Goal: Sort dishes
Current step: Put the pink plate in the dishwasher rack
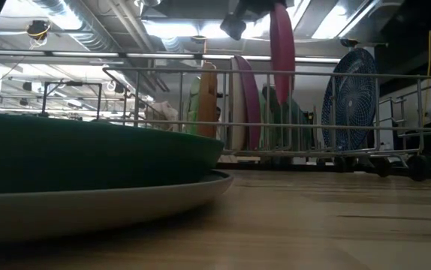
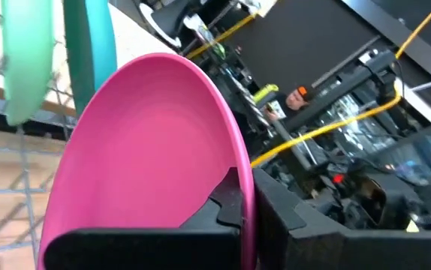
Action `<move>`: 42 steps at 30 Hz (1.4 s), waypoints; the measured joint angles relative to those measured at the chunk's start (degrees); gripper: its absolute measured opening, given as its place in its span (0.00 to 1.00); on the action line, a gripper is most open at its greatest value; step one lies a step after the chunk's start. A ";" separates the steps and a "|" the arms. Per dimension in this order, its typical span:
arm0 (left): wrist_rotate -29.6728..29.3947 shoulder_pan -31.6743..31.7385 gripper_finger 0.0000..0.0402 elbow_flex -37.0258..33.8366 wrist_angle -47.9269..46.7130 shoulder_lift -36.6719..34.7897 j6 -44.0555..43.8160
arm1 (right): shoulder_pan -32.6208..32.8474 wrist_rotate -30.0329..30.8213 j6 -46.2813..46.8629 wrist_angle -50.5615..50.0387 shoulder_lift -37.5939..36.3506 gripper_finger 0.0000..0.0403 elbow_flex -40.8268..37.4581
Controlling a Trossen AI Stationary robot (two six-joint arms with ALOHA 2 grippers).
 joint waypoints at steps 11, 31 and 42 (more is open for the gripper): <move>1.80 0.48 0.01 -0.07 -0.37 1.79 -3.24 | 0.00 0.00 -0.23 2.36 0.01 0.34 0.00; 2.00 3.06 0.03 -0.07 -8.13 2.45 -5.78 | 0.02 -0.59 -0.27 2.53 0.03 0.34 0.00; 1.41 3.23 0.18 -0.07 -8.92 2.45 0.54 | 0.02 -1.51 -0.27 2.56 0.01 0.34 0.00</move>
